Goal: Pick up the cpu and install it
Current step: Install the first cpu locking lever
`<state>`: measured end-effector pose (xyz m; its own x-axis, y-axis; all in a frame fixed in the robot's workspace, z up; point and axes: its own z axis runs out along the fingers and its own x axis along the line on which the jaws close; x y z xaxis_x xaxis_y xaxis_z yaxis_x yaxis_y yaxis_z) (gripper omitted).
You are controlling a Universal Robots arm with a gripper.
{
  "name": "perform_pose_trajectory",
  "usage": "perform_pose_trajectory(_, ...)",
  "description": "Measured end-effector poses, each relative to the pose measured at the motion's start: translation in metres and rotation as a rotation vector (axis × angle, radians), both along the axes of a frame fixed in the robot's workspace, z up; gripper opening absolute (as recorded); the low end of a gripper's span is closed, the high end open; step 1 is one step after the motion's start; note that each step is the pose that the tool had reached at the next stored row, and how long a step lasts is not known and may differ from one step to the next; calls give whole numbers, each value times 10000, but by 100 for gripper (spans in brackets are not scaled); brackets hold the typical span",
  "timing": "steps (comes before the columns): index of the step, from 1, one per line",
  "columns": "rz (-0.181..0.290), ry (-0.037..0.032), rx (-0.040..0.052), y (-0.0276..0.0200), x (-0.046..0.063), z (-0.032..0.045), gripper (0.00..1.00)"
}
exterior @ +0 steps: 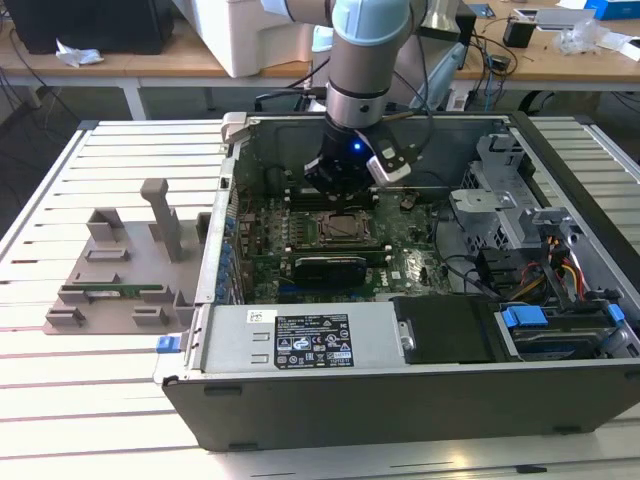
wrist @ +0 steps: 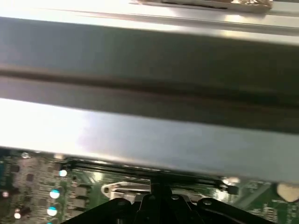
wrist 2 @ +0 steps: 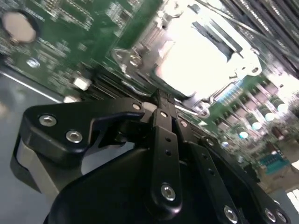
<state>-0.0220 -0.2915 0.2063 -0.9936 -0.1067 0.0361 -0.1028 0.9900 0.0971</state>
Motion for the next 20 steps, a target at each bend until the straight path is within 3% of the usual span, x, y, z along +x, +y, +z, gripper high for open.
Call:
perform_pose_trajectory(5,0,-28,1,8,-111,18,11)
perform_pose_trajectory(11,1,-31,7,37,-112,60,11)
perform_pose_trajectory(20,0,-22,149,46,-65,59,11)
